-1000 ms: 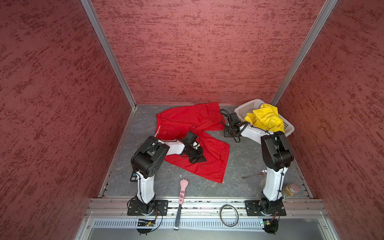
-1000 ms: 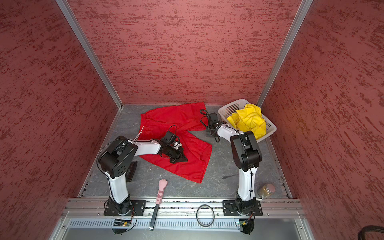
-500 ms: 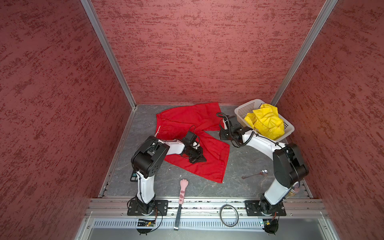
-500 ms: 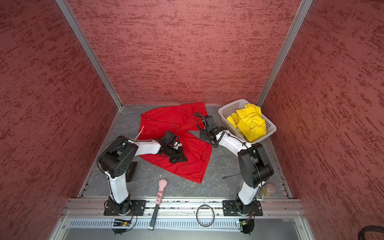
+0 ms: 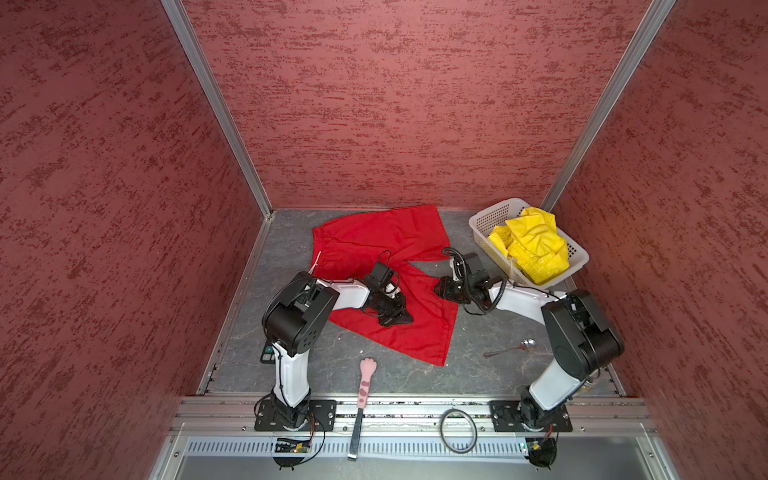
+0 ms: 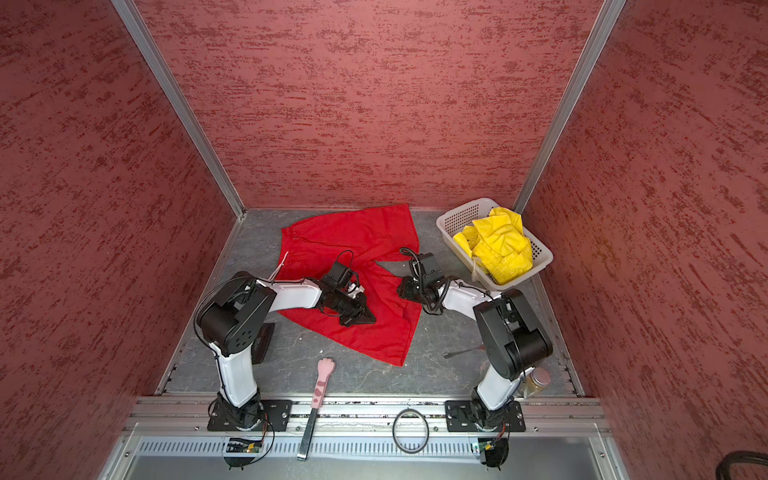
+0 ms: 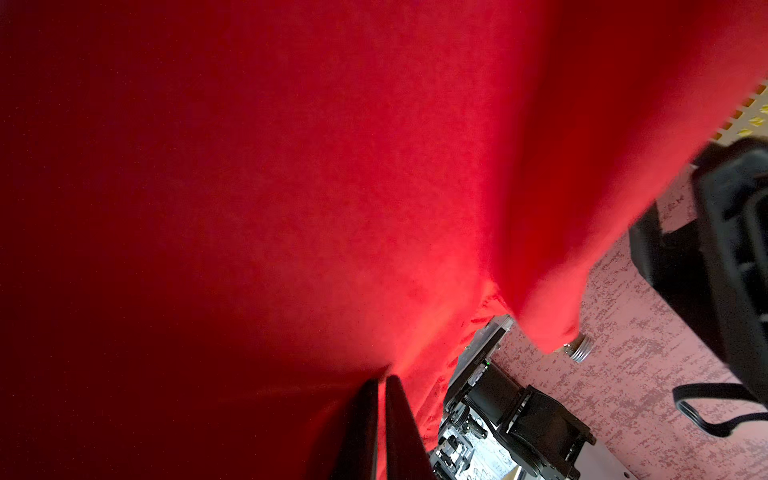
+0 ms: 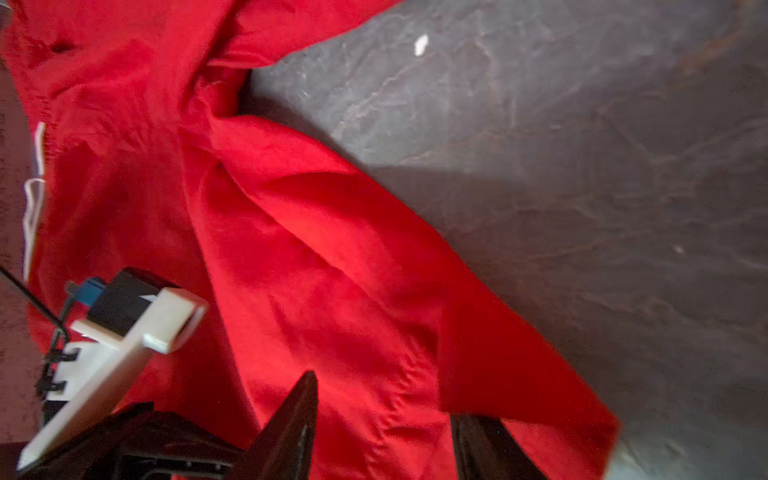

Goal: Fold and stack the shorts

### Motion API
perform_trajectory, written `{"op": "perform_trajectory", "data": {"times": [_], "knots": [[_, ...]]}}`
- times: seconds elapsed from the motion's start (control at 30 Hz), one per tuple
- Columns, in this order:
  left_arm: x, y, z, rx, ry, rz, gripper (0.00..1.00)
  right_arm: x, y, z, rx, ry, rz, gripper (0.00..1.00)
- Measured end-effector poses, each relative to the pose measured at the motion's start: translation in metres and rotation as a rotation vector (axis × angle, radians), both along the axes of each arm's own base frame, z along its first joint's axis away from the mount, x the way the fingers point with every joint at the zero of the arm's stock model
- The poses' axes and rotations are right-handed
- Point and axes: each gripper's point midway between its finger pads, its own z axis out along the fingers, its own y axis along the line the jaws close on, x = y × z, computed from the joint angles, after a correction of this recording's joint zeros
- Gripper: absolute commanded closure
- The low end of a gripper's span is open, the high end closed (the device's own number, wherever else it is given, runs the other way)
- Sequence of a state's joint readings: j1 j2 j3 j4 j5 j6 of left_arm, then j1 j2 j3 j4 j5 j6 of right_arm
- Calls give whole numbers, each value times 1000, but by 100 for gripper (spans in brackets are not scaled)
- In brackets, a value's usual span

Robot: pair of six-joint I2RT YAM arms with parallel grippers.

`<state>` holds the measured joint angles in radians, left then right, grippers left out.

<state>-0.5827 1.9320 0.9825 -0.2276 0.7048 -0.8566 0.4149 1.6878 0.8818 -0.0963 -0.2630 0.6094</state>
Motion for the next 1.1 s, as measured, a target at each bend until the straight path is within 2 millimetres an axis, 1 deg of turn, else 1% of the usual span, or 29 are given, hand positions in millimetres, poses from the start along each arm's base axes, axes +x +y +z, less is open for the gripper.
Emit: {"op": "perform_trajectory", "data": {"times": [0.13, 0.27, 0.33, 0.43, 0.57, 0.67, 0.8, 0.83, 0.87, 0.93, 0.97, 1.0, 1.1], "knots": [[0, 0, 0, 0, 0, 0, 90, 10, 4, 3, 32, -26, -12, 54], [0, 0, 0, 0, 1, -1, 90, 13, 1, -2, 41, -19, -25, 54], [0, 0, 0, 0, 3, -1, 90, 13, 0, -3, 38, -15, -29, 52], [0, -3, -1, -9, 10, -7, 90, 14, -5, -5, 15, -14, -47, 51], [0, -8, -1, -25, 21, -19, 90, 16, -12, -11, -21, -17, -68, 53], [0, -8, 0, -27, 21, -21, 90, 16, -15, -20, -44, -5, -76, 54], [0, -8, 0, -26, 21, -21, 90, 22, -18, -20, -65, -20, -92, 54], [0, -8, 0, -26, 21, -21, 90, 23, -19, -21, -74, -25, -94, 56], [0, -8, -1, -26, 21, -21, 90, 23, -19, -21, -80, -29, -92, 63], [-1, -9, -1, -27, 22, -22, 90, 23, -21, -24, -97, -31, -88, 91], [-1, -9, -1, -28, 23, -23, 90, 23, -22, -26, -101, -26, -94, 98], [-1, -9, -1, -29, 24, -23, 90, 23, -23, -28, -107, -23, -95, 100], [-1, -9, -1, -33, 22, -24, 90, 29, -25, -27, -109, -31, -104, 100]]}}
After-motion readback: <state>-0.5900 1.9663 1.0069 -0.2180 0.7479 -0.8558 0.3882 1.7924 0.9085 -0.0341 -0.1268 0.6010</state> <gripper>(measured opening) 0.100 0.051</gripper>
